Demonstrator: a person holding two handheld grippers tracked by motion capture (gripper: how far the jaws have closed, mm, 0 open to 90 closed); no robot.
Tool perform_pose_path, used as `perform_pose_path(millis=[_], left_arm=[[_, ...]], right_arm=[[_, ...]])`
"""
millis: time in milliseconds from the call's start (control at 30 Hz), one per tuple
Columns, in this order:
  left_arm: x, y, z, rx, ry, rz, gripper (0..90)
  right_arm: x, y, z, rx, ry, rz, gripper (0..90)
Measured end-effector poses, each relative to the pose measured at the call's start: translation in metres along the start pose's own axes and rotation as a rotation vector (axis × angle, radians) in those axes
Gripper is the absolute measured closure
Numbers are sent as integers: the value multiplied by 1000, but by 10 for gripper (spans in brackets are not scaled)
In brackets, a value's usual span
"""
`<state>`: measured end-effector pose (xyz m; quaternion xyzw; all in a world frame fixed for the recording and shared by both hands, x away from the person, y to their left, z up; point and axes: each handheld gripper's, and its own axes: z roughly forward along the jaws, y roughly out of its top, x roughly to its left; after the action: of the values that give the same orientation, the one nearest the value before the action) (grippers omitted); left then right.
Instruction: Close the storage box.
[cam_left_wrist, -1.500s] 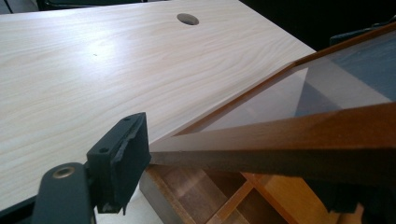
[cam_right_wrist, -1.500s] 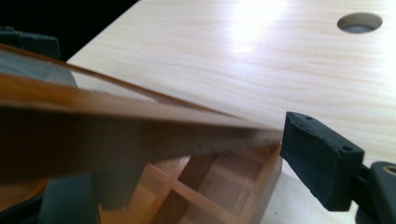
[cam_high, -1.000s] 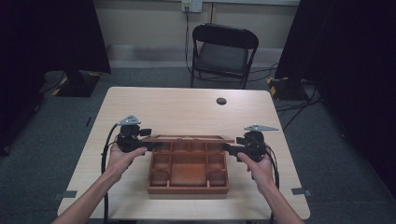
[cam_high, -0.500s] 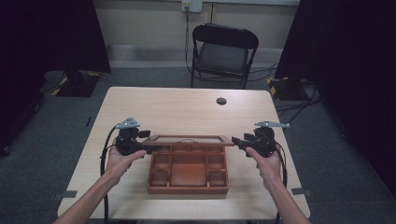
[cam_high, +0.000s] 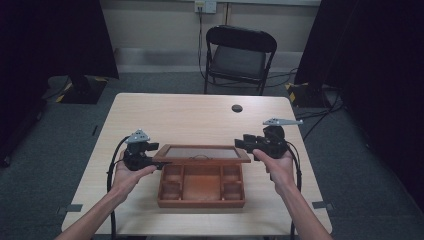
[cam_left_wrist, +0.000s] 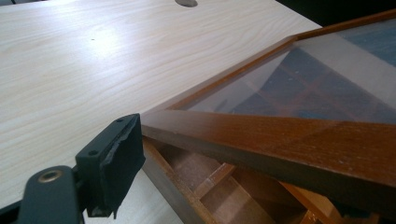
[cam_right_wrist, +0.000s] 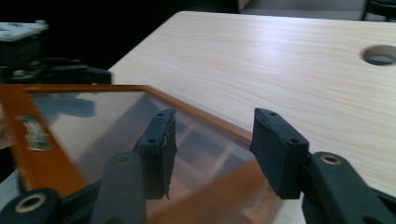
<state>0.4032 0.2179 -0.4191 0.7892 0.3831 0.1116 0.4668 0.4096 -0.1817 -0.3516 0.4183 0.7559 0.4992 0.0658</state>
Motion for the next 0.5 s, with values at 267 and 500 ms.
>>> perform_pose_path(millis=[267,500], left_arm=[[-2,-5,-2,13,11,8,158],[-4,-7,0,16,3,3,160]], right_arm=[[40,8,1,56,145,-91,655],[70,8,21,113,253,-140,688]])
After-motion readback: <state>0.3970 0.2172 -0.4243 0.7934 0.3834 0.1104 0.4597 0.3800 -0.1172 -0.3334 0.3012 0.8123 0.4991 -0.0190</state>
